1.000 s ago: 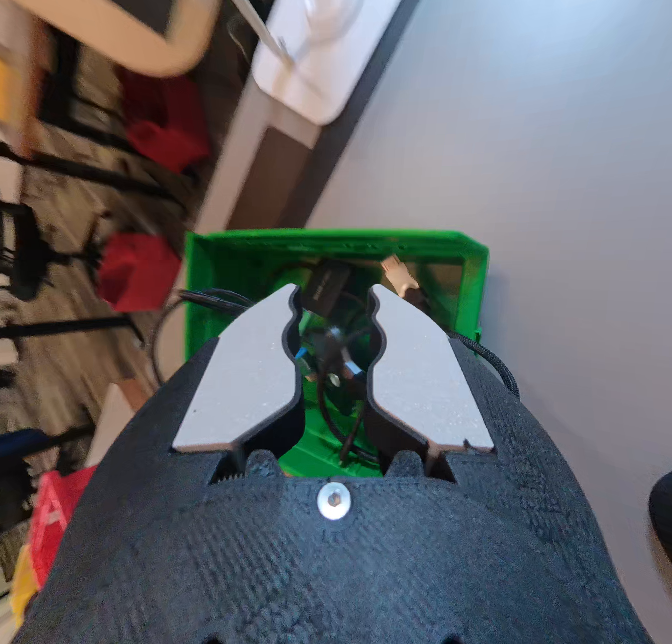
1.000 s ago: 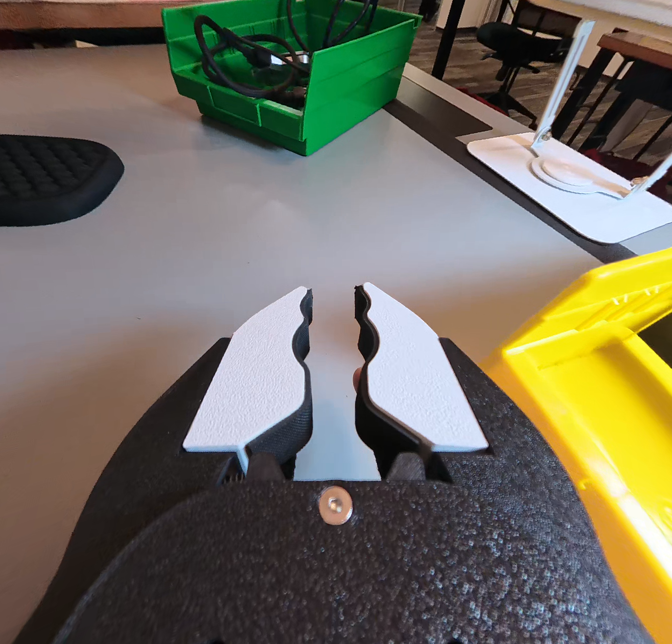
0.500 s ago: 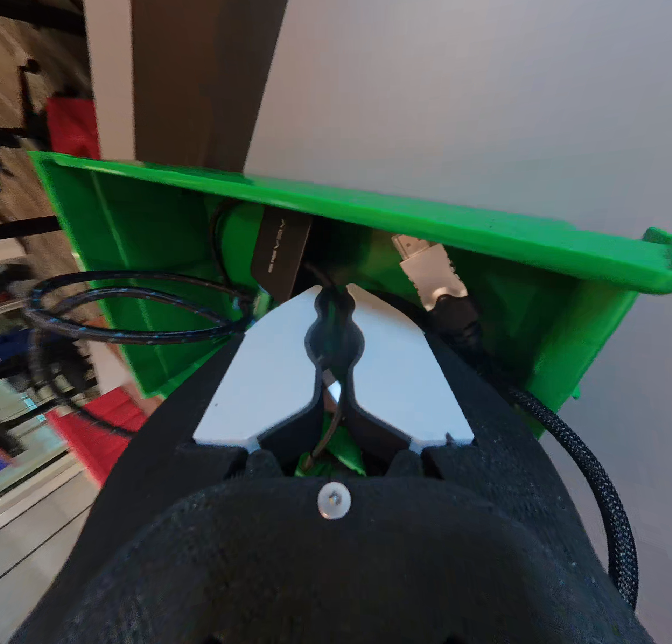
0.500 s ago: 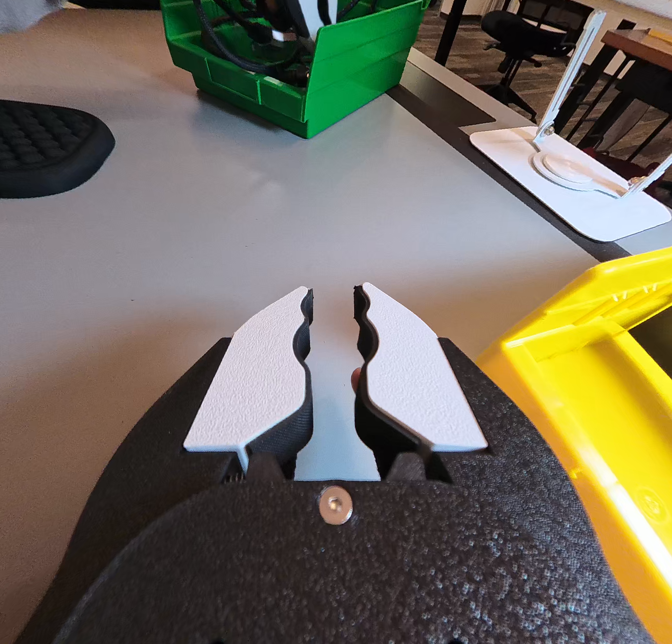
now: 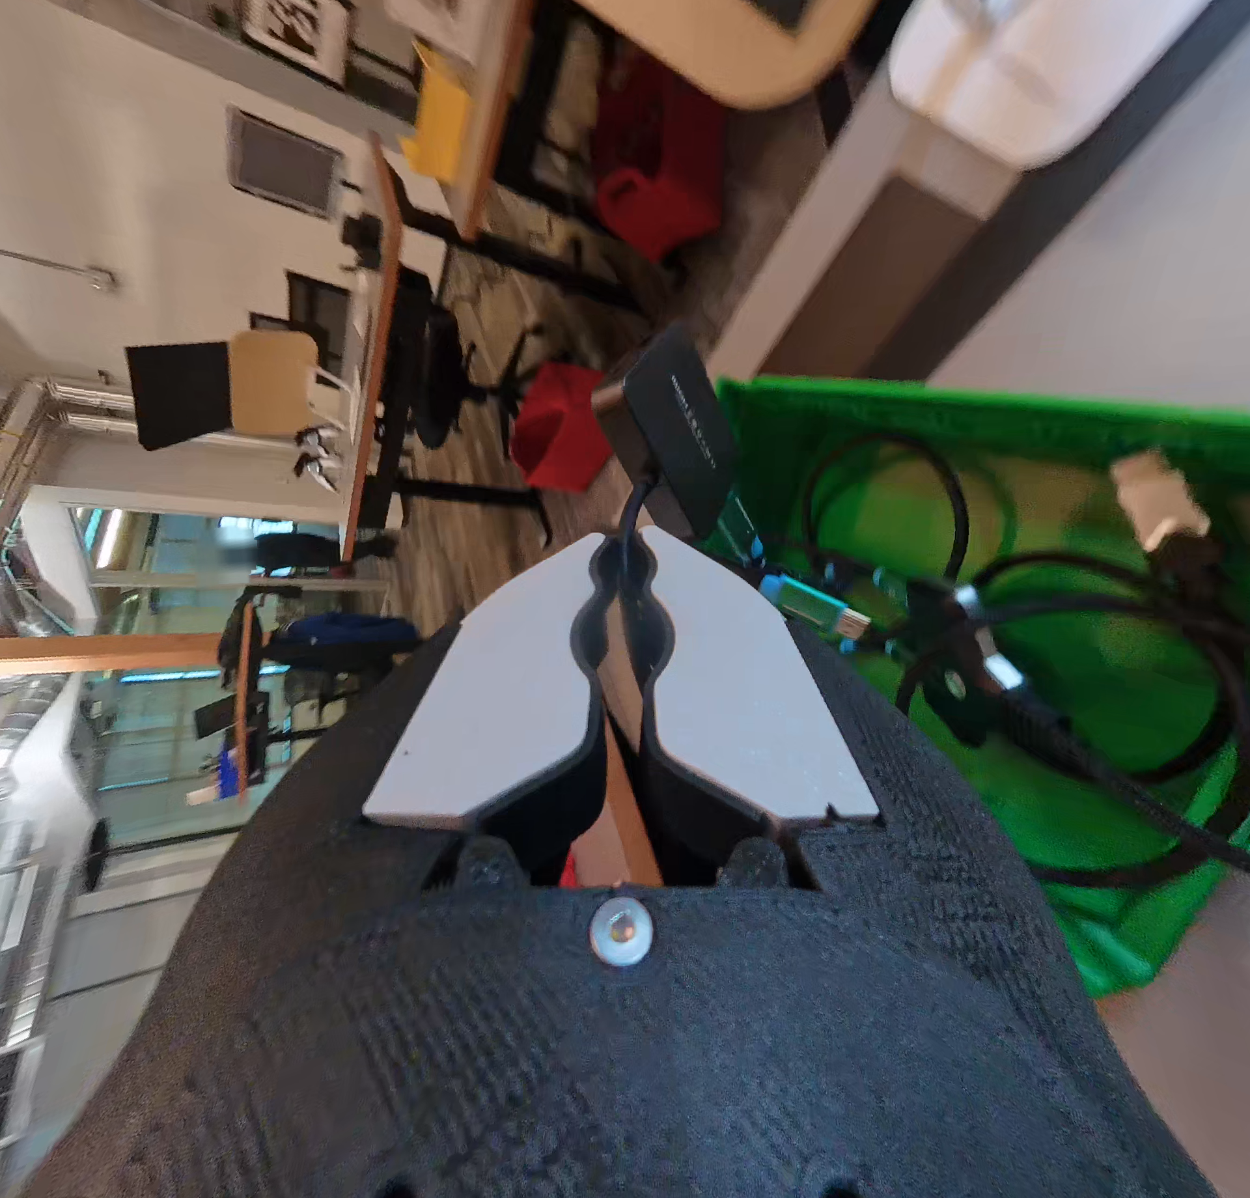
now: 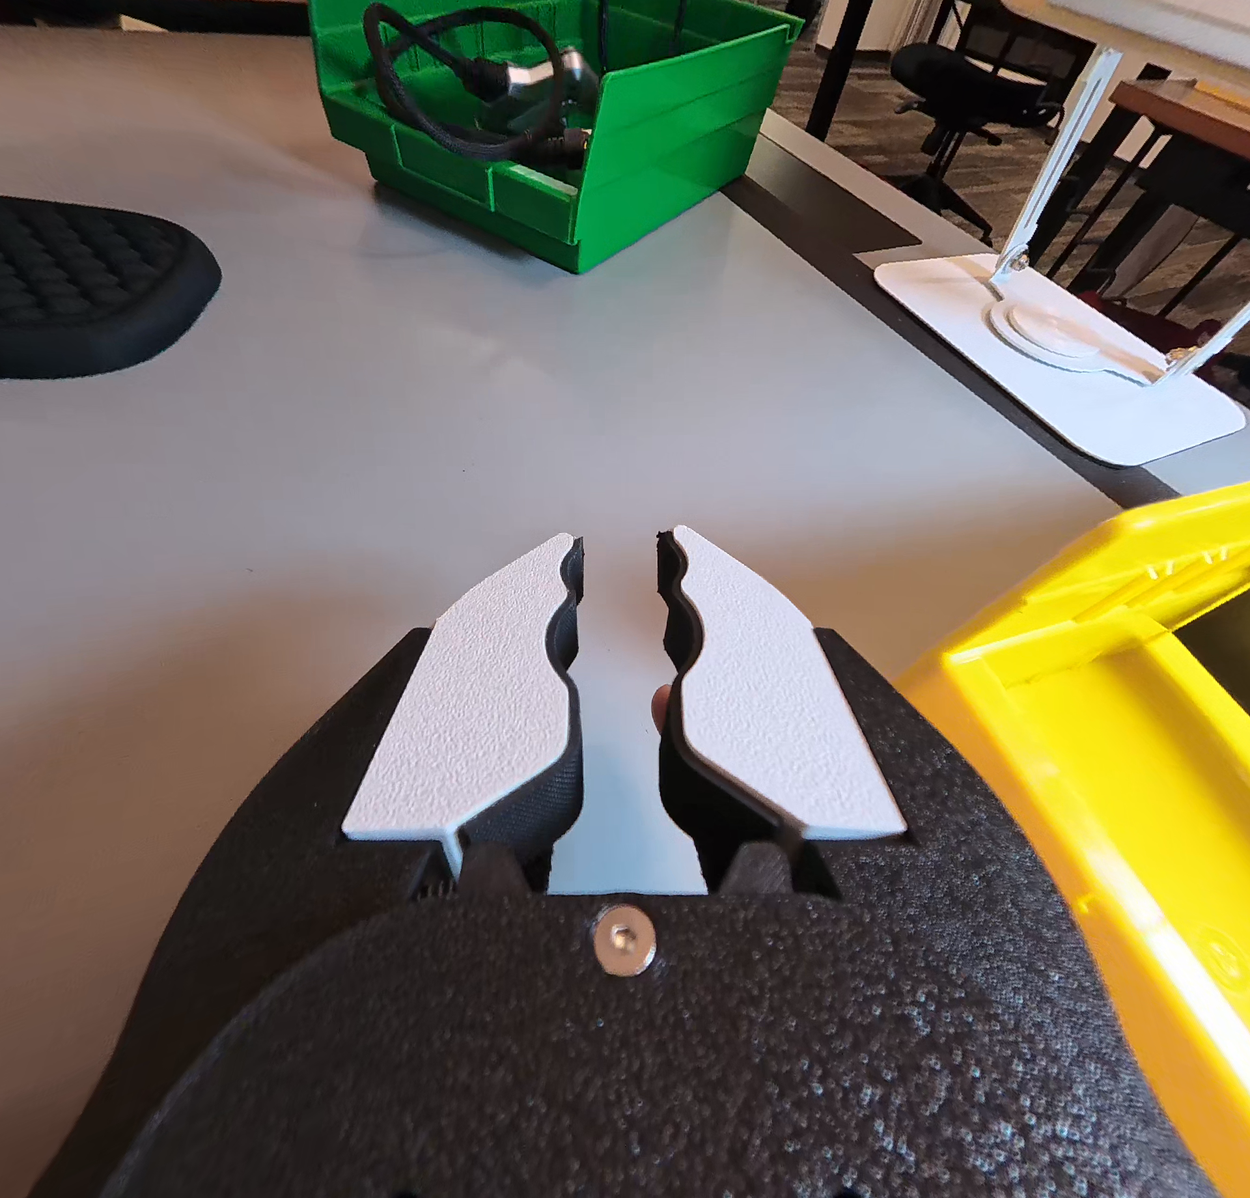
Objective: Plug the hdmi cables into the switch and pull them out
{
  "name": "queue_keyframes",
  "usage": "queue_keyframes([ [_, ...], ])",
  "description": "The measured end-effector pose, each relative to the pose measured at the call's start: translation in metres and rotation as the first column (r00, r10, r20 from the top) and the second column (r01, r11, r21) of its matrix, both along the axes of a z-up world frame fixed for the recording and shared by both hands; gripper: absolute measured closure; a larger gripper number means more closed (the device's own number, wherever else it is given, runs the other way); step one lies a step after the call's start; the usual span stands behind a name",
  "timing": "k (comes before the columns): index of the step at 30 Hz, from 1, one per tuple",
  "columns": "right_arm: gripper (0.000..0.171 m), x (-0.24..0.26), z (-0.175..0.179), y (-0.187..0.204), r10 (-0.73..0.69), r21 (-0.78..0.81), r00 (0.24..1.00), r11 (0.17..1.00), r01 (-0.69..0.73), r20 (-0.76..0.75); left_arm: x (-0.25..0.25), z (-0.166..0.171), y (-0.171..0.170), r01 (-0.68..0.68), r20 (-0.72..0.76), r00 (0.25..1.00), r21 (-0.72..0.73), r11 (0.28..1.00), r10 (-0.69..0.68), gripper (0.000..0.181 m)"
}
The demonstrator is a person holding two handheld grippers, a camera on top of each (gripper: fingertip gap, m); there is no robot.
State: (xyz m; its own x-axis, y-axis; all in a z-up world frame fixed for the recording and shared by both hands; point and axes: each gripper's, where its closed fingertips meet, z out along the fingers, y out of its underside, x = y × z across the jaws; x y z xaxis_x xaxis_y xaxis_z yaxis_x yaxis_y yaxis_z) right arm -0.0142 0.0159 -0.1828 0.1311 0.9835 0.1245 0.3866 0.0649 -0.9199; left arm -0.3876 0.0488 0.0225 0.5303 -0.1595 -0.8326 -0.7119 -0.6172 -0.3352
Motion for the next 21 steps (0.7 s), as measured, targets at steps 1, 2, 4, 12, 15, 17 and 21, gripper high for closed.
queue_keyframes([
  [1, 0.15, -0.001, -0.001, 0.0, 0.001, -0.01, 1.0, 1.0, -0.001, -0.001, 0.004, 0.017, -0.001, 0.022, 0.04, 0.999, 0.065, 0.998, -0.025, 0.176],
  [2, 0.15, -0.002, -0.001, -0.001, 0.003, -0.017, 1.0, 1.0, -0.003, -0.003, 0.008, 0.034, -0.002, 0.04, 0.083, 0.995, 0.123, 0.992, -0.051, 0.177],
  [4, 0.15, -0.003, 0.001, -0.003, 0.005, -0.008, 1.0, 1.0, -0.005, -0.009, 0.021, 0.06, -0.007, 0.094, 0.181, 0.974, 0.219, 0.971, -0.135, 0.177],
  [12, 0.145, -0.018, 0.052, -0.019, 0.051, -0.058, 0.97, 0.996, -0.066, -0.237, 0.136, 0.095, -0.039, 0.408, 0.333, 0.753, 0.442, 0.799, -0.568, 0.177],
  [15, 0.141, -0.023, 0.101, -0.024, 0.071, -0.086, 0.913, 0.99, -0.115, -0.402, 0.194, 0.076, -0.05, 0.525, 0.368, 0.606, 0.481, 0.702, -0.705, 0.177],
  [17, 0.137, -0.024, 0.129, -0.021, 0.057, -0.109, 0.877, 0.986, -0.124, -0.477, 0.233, 0.059, -0.057, 0.583, 0.405, 0.478, 0.518, 0.626, -0.78, 0.177],
  [21, 0.116, -0.03, 0.152, -0.02, 0.088, -0.112, 0.836, 0.978, -0.176, -0.542, 0.3, 0.031, -0.068, 0.66, 0.461, 0.17, 0.603, 0.448, -0.871, 0.177],
])
